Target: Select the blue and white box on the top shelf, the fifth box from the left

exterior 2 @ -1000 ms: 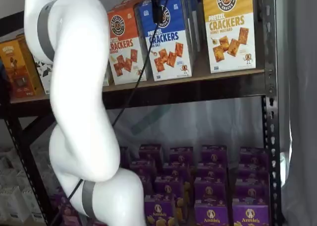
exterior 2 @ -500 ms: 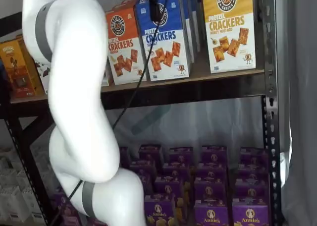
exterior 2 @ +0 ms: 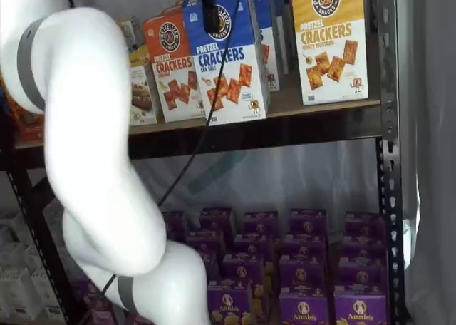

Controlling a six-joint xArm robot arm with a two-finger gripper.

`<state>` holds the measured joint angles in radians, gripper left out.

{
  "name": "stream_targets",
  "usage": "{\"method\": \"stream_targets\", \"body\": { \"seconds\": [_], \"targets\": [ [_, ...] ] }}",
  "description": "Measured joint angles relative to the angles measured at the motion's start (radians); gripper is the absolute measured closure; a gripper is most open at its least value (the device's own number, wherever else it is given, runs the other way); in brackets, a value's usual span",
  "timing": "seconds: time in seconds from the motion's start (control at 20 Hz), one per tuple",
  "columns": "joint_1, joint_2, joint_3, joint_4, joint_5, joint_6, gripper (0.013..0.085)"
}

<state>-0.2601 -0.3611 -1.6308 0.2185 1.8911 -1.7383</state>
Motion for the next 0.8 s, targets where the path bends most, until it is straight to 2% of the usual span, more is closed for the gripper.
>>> {"method": "stream_targets", "body": {
  "seconds": [0.45, 0.8],
  "targets": [
    [-0.051, -0.112, 0.092, -0.011, 0.063, -0.05, 0.045],
    [-0.062, -0.167, 0.148, -0.023, 0.077, -0.067, 0.045]
  ]
}}
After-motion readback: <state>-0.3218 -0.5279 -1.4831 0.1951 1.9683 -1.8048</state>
